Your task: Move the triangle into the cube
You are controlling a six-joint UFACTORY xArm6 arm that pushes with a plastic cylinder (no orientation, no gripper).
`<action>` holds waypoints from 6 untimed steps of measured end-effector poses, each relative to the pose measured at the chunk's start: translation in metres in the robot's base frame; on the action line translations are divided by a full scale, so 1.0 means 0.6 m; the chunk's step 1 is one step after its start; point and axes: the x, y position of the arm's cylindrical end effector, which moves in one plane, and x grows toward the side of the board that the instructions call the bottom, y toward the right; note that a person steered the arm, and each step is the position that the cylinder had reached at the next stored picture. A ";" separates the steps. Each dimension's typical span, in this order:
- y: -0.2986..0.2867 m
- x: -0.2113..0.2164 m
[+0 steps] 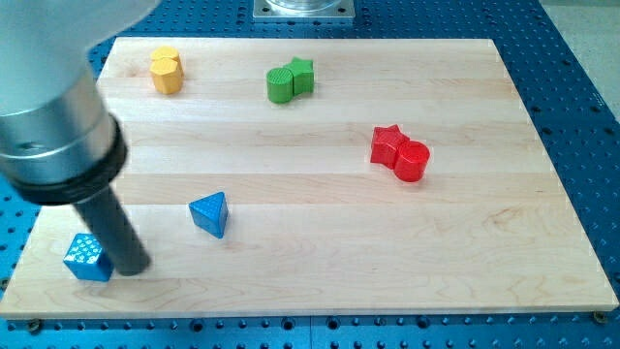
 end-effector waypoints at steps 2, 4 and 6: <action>0.018 0.031; 0.270 0.023; 0.277 -0.052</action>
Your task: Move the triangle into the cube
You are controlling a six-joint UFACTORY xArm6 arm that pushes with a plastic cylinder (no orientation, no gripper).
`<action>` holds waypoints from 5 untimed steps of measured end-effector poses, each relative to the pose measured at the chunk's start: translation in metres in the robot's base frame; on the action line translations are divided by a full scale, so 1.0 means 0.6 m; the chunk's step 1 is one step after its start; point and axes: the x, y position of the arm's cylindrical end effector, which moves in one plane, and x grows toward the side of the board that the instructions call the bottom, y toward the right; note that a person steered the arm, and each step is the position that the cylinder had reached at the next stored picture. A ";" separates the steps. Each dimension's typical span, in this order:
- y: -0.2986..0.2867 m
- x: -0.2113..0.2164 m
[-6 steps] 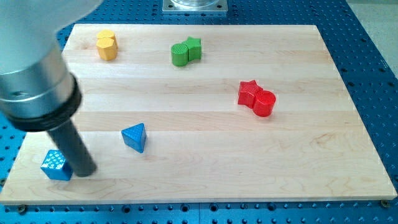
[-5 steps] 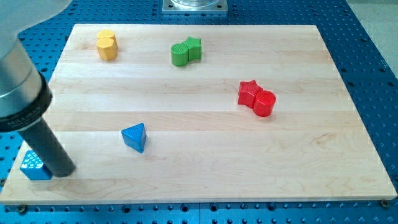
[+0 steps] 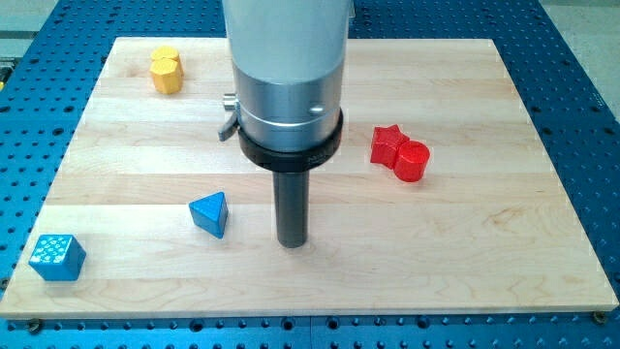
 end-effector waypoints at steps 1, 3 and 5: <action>-0.070 0.000; -0.075 -0.020; -0.207 -0.037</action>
